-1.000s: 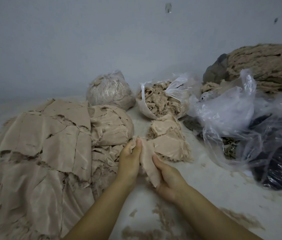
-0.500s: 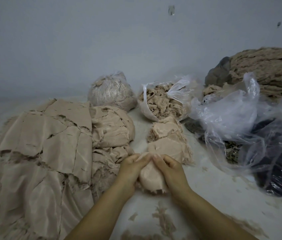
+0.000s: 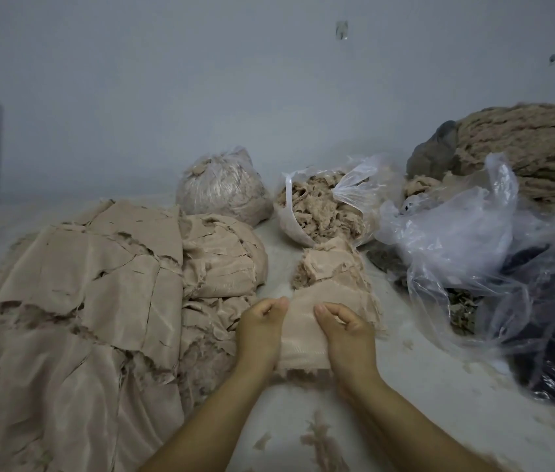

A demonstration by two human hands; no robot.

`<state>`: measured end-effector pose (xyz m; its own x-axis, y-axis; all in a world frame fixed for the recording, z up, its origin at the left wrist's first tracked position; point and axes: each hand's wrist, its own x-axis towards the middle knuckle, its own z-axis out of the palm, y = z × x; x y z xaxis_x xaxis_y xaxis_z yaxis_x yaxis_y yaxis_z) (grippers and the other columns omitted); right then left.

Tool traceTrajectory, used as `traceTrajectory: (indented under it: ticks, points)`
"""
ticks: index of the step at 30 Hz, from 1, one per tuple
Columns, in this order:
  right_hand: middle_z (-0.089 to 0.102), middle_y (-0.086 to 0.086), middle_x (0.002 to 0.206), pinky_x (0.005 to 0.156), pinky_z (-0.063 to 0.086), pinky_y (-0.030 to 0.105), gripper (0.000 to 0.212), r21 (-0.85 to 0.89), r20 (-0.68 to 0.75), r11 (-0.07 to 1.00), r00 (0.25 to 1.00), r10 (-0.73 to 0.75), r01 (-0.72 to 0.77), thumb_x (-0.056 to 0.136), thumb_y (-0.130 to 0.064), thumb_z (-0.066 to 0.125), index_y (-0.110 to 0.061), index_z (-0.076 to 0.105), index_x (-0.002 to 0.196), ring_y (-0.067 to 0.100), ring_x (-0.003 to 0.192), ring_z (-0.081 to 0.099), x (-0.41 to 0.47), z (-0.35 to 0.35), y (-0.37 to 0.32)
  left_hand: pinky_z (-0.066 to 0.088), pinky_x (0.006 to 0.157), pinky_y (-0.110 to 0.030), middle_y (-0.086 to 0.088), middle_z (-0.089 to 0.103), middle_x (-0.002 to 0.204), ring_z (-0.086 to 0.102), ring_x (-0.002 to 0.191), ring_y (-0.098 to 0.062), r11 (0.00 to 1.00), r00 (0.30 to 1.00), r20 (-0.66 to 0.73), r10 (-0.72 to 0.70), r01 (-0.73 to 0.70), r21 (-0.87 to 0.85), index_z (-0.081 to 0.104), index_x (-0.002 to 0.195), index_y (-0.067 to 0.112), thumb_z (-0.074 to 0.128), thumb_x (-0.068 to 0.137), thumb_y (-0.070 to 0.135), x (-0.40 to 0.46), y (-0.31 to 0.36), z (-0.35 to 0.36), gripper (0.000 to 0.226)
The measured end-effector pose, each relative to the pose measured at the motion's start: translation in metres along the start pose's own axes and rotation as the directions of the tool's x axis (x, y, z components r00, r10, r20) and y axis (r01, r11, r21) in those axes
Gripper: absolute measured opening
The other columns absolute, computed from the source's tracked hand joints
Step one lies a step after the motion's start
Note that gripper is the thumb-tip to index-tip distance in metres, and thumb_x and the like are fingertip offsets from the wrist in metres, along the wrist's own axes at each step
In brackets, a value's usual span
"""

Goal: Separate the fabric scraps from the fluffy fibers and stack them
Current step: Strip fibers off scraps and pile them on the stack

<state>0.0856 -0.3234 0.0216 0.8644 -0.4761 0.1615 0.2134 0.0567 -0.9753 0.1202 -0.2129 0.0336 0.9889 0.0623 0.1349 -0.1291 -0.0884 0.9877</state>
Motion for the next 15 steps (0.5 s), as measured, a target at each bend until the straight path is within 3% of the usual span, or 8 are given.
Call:
traceTrajectory:
  ticks: [2, 5, 6, 8, 11, 13, 15]
  points:
    - [0.070, -0.019, 0.068, 0.062, 0.048, 0.011, 0.022, -0.111, -0.060, 0.992, 0.996, -0.070, 0.063, 0.088, -0.017, 0.067, -0.032, 0.070, 0.072, -0.003, 0.068, 0.063, 0.020, -0.001, -0.005, 0.043, 0.059, -0.030, -0.006, 0.064, 0.063, 0.052, 0.059, -0.015, 0.989, 0.998, -0.014, 0.061, -0.059, 0.136, 0.067, 0.070, 0.006, 0.063, 0.089, 0.026, 0.021, 0.008, 0.008, 0.027]
    - [0.068, -0.013, 0.088, 0.084, 0.051, 0.030, 0.008, -0.177, -0.177, 0.984, 0.983, -0.047, 0.015, 0.087, -0.023, 0.068, -0.023, 0.076, 0.088, 0.013, 0.089, 0.065, 0.055, -0.005, -0.007, 0.028, 0.056, -0.032, -0.003, 0.053, 0.060, 0.047, 0.063, -0.020, 0.943, 0.990, -0.030, 0.135, -0.119, 0.309, 0.054, 0.061, 0.011, 0.054, 0.094, 0.023, 0.052, 0.018, 0.023, 0.035]
    - [0.067, -0.010, 0.090, 0.086, 0.048, 0.030, 0.011, -0.213, -0.201, 0.977, 0.979, -0.036, -0.008, 0.088, -0.024, 0.066, -0.019, 0.076, 0.090, 0.015, 0.093, 0.062, 0.065, -0.007, -0.007, 0.024, 0.057, -0.033, -0.005, 0.052, 0.064, 0.046, 0.068, -0.022, 0.920, 0.989, -0.029, 0.148, -0.127, 0.372, 0.048, 0.063, 0.013, 0.049, 0.096, 0.021, 0.059, 0.017, 0.028, 0.035]
    - [0.068, 0.000, 0.090, 0.079, 0.041, 0.026, 0.016, -0.350, -0.197, 0.936, 0.980, -0.027, -0.045, 0.091, -0.025, 0.061, -0.016, 0.074, 0.088, 0.021, 0.093, 0.060, 0.083, -0.015, 0.002, 0.025, 0.062, -0.033, -0.014, 0.058, 0.083, 0.049, 0.078, -0.025, 0.880, 0.989, 0.004, 0.147, -0.132, 0.456, 0.048, 0.076, 0.010, 0.042, 0.099, 0.019, 0.065, 0.008, 0.036, 0.026]
    - [0.066, 0.010, 0.115, 0.085, 0.039, 0.029, 0.029, -0.558, -0.154, 0.823, 0.988, 0.025, -0.108, 0.097, -0.028, 0.049, -0.011, 0.066, 0.114, 0.030, 0.108, 0.057, 0.095, -0.030, 0.015, 0.025, 0.064, -0.021, -0.016, 0.054, 0.111, 0.051, 0.093, -0.025, 0.822, 0.984, 0.126, 0.123, -0.172, 0.543, 0.053, 0.105, 0.004, 0.042, 0.097, 0.012, 0.056, -0.018, 0.040, 0.016]
    - [0.061, 0.009, 0.123, 0.084, 0.039, 0.032, 0.038, -0.651, -0.115, 0.749, 0.991, 0.062, -0.123, 0.097, -0.038, 0.045, -0.015, 0.055, 0.126, 0.030, 0.112, 0.055, 0.092, -0.038, 0.016, 0.026, 0.067, -0.013, -0.013, 0.048, 0.122, 0.048, 0.099, -0.019, 0.800, 0.972, 0.211, 0.100, -0.205, 0.564, 0.050, 0.119, 0.008, 0.041, 0.097, 0.009, 0.049, -0.035, 0.031, 0.024]
    - [0.052, 0.007, 0.126, 0.084, 0.039, 0.034, 0.040, -0.769, -0.087, 0.637, 0.995, -0.041, -0.041, 0.097, -0.042, 0.044, -0.019, 0.048, 0.130, 0.028, 0.114, 0.051, 0.079, -0.043, 0.017, 0.030, 0.082, -0.013, -0.011, 0.043, 0.131, 0.047, 0.112, -0.019, 0.763, 0.959, 0.265, 0.102, -0.246, 0.598, 0.045, 0.130, 0.011, 0.038, 0.097, 0.005, 0.043, -0.045, 0.016, 0.034]
